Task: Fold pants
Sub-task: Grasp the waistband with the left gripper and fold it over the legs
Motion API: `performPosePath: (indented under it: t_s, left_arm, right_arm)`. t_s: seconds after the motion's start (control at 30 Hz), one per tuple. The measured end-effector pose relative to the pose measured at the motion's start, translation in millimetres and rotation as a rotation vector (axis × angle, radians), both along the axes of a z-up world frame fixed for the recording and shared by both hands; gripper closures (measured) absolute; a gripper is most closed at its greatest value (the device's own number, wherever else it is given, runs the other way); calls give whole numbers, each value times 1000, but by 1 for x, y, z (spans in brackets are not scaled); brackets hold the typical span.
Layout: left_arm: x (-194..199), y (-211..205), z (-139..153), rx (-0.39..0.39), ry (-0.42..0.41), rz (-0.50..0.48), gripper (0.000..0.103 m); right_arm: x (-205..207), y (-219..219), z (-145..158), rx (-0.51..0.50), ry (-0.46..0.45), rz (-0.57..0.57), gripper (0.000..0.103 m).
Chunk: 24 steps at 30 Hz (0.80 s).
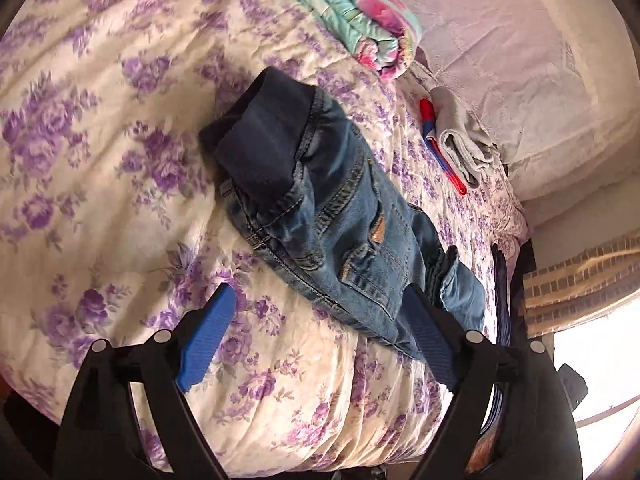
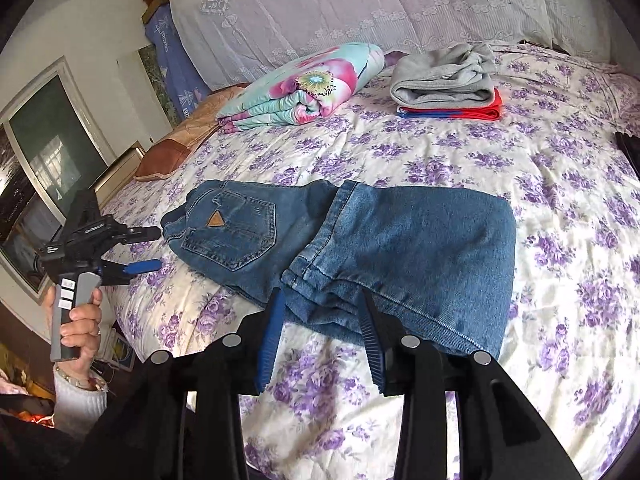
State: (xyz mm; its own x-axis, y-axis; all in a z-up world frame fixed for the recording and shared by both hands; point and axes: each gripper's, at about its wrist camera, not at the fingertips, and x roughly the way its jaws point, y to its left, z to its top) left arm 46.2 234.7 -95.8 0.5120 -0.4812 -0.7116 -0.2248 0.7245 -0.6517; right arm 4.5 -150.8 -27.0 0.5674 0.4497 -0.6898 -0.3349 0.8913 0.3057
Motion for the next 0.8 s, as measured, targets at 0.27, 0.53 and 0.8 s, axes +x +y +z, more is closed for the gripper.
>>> performPosePath:
  t_s: [0.27, 0.53, 0.8]
  left_arm:
    - [59, -5, -16, 60, -5, 35, 46]
    - [28, -31, 25, 304, -210, -22, 66]
    - [35, -12, 15, 208, -183, -55, 66]
  right_arm:
    - [3, -6, -13, 0, 44, -42, 65]
    - [49, 22, -18, 15, 177, 42, 52]
    - [124, 113, -28, -150, 191, 201, 94]
